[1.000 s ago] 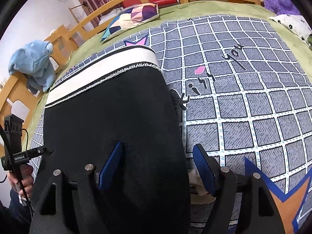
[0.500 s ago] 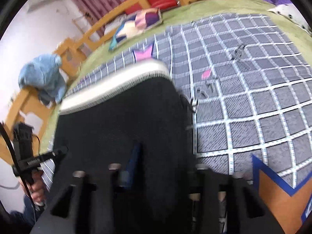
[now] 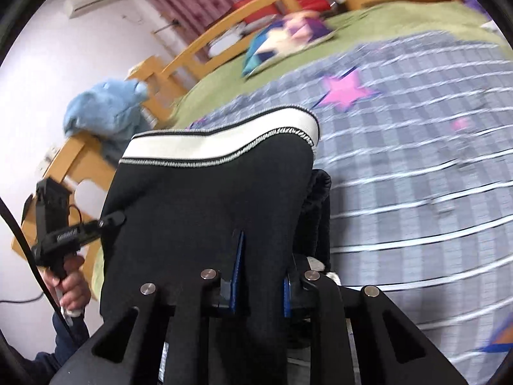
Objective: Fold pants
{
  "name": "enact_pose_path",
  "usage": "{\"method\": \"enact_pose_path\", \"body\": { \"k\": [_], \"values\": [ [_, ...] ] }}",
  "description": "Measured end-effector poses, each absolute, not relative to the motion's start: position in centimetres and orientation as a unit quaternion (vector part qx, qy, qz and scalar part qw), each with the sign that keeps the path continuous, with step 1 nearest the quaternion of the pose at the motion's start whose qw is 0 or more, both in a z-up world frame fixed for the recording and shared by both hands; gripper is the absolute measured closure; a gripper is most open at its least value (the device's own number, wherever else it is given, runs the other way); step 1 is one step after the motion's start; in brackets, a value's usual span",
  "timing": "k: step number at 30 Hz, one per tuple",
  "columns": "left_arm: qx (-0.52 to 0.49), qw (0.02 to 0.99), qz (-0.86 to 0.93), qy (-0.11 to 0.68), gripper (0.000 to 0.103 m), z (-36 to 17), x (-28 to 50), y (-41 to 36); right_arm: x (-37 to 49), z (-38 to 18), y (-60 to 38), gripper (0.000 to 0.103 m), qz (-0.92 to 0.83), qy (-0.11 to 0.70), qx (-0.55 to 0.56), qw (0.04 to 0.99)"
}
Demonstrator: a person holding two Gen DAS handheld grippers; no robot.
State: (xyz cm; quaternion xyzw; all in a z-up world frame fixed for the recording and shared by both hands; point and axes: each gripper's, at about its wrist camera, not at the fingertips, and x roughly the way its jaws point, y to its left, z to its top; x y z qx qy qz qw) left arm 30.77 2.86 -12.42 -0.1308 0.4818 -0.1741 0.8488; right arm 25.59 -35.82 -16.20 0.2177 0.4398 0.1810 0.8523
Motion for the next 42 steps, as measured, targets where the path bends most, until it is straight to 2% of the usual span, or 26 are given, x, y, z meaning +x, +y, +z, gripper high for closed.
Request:
{"method": "enact_pose_path", "body": {
  "k": [3,5,6,8,9,11,15,19,21,26,28,34,39,42],
  "values": [
    [-0.132,0.838,-0.149,0.508,0.078,-15.5,32.0,4.2,26.7,-18.0,-32.9,0.081,0.165,0.439,0.175,0.865],
    [-0.114,0.848,-0.109,0.505,0.078,-16.5,32.3,4.4,27.4,-18.8,-32.7,0.077,0.154,0.443,0.139,0.873],
    [-0.100,0.856,-0.093,0.498,0.075,-16.4,32.2,4.4,27.7,-19.5,-33.1,0.074,0.145,0.453,0.135,0.869],
    [-0.089,0.871,-0.085,0.476,0.075,-15.2,31.4,4.3,27.6,-19.5,-33.3,0.060,0.133,0.459,0.112,0.871],
    [-0.086,0.879,-0.088,0.461,0.069,-14.3,30.8,4.1,27.2,-18.5,-33.2,0.056,0.110,0.455,0.071,0.881],
    [-0.061,0.892,-0.110,0.434,0.055,-12.8,29.6,3.0,26.5,-16.4,-33.1,0.060,0.077,0.433,0.035,0.898],
    [-0.026,0.893,-0.134,0.428,0.055,-13.2,27.0,0.5,24.5,-14.0,-31.1,0.060,0.094,0.385,0.049,0.917],
    [-0.013,0.871,-0.130,0.473,0.055,-17.8,23.3,0.2,22.1,-17.4,-28.6,0.059,0.105,0.403,0.025,0.909],
    [0.004,0.879,-0.129,0.459,0.054,-19.5,20.4,0.3,20.3,-18.9,-27.9,0.059,0.080,0.382,-0.011,0.920],
    [-0.036,0.889,-0.140,0.434,0.055,-16.1,16.9,1.6,17.7,-18.2,-28.7,0.060,0.077,0.400,0.014,0.913],
    [-0.049,0.890,-0.152,0.428,0.051,-15.7,15.4,2.3,15.8,-17.4,-29.1,0.060,0.086,0.388,0.036,0.917],
    [-0.013,0.886,-0.120,0.447,0.051,-18.9,14.7,1.8,14.5,-21.0,-28.5,0.060,0.065,0.422,0.016,0.904],
    [-0.021,0.894,-0.114,0.432,0.051,-17.2,13.6,2.6,13.7,-19.4,-29.1,0.060,0.072,0.405,0.031,0.911],
    [-0.017,0.887,-0.095,0.452,0.051,-18.6,13.9,3.0,13.3,-19.1,-30.2,0.060,0.069,0.394,0.061,0.915]
  ]
}}
